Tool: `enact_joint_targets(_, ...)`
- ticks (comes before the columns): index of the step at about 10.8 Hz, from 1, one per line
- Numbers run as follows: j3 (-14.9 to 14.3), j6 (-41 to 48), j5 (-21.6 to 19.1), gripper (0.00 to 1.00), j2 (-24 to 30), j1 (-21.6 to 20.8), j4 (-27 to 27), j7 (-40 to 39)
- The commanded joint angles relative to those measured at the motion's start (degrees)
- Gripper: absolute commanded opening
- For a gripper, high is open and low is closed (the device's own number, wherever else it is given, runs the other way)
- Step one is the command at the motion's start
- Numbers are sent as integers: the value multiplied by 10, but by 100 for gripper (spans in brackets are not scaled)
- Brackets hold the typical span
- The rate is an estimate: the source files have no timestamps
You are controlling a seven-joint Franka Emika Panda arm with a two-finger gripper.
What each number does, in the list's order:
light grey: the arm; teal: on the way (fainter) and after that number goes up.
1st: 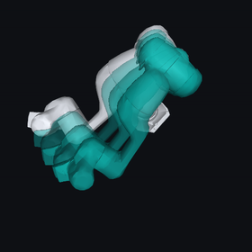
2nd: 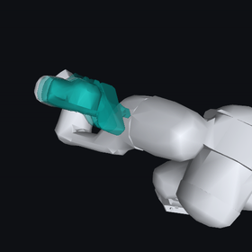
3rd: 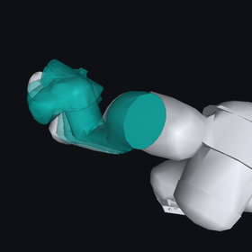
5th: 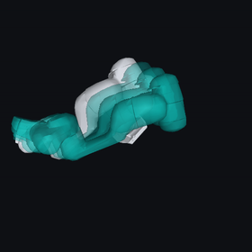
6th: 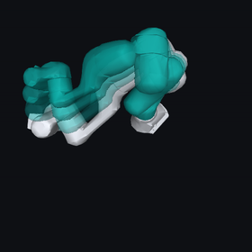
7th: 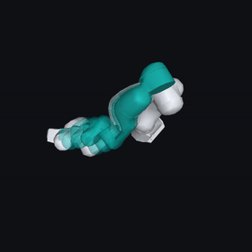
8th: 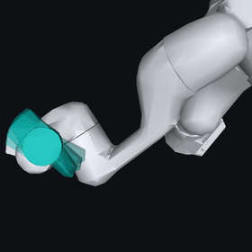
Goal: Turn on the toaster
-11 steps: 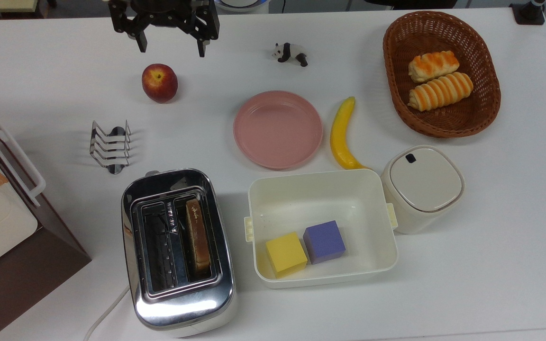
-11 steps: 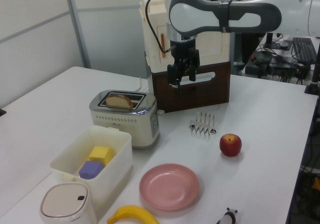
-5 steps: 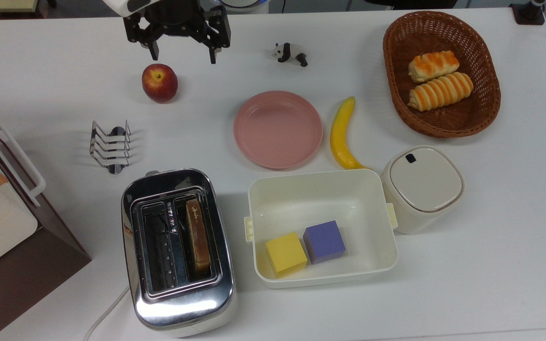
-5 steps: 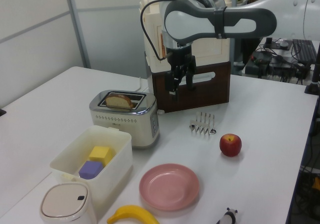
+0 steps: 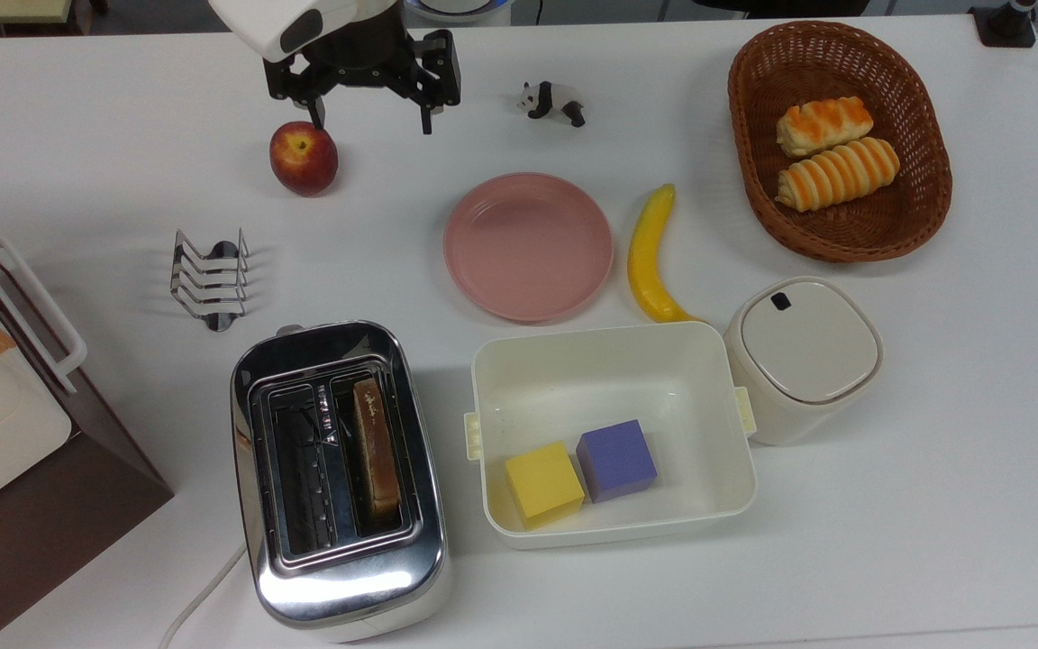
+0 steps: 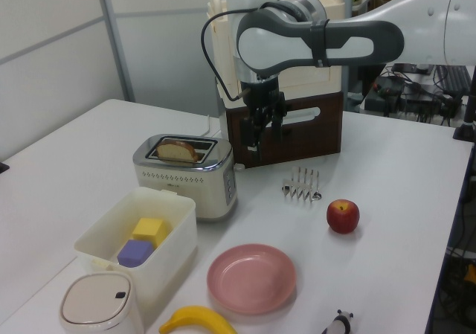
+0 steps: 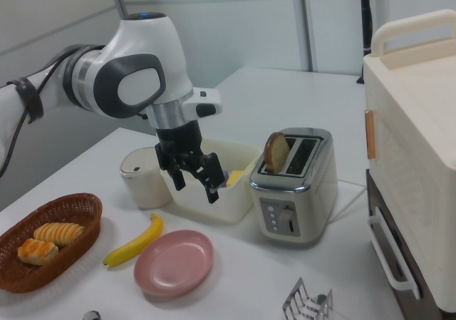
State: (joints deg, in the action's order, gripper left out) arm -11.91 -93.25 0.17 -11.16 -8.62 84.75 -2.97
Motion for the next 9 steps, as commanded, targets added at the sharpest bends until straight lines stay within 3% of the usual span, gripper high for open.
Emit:
enact_joint_targets(1, -7, -3, -3, 100, 9, -4, 10, -11)
enact_joint_targets(6, -11, -48, -7, 100, 9, 4, 9, -10)
enact_joint_targets(7, -11, -60, -3, 96, 5, 4, 12, -11)
enact_joint_targets(8, -11, -77, -2, 78, -17, 5, 9, -13)
enact_joint_targets(9, -11, -92, -3, 40, -26, 11, 7, -22)
